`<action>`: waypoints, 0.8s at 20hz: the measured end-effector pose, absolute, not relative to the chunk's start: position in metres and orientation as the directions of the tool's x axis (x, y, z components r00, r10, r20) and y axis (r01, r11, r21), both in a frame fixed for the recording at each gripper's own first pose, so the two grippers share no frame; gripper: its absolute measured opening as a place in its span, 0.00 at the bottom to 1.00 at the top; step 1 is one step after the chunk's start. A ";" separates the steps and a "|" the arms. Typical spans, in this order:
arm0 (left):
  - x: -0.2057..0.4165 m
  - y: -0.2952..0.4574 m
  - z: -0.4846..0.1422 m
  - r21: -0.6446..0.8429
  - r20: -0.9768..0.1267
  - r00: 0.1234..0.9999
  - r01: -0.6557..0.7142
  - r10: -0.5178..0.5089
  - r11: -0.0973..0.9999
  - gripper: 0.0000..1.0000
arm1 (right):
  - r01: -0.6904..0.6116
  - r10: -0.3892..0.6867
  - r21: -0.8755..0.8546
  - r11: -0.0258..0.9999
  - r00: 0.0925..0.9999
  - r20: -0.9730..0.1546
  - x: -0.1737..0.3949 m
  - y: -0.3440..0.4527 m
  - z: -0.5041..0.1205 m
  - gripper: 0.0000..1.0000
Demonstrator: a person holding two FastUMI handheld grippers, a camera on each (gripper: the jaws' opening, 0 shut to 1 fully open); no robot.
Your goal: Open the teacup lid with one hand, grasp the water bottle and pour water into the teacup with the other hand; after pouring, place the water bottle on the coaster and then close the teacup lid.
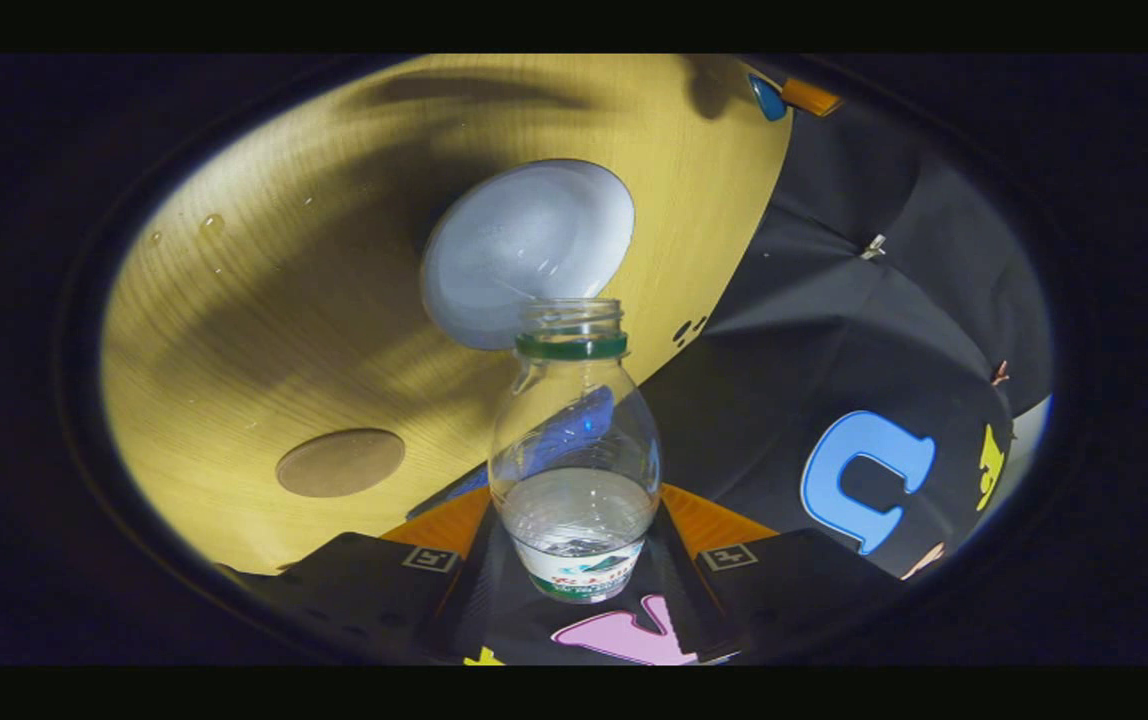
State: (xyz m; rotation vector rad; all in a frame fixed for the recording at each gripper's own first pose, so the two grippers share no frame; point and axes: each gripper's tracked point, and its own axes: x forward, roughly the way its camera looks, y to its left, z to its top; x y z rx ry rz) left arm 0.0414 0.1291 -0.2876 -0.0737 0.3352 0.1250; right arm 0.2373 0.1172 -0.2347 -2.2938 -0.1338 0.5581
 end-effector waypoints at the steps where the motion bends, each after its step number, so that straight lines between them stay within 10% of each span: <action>1: 0.042 0.128 -0.286 -0.053 -0.332 0.937 -0.134 0.109 0.990 0.24 | -0.082 0.255 -0.715 -0.695 0.901 -0.351 0.238 0.116 -0.235 0.72; 7: 0.045 0.118 -0.279 -0.042 -0.326 0.940 -0.124 0.104 0.991 0.24 | -0.236 0.195 -0.833 -0.501 0.907 -0.374 0.232 0.103 -0.242 0.72; 16: 0.061 0.081 -0.253 -0.032 -0.318 0.943 -0.113 0.097 0.993 0.24 | -0.427 0.136 -0.881 0.205 0.903 -0.406 0.238 0.059 -0.217 0.72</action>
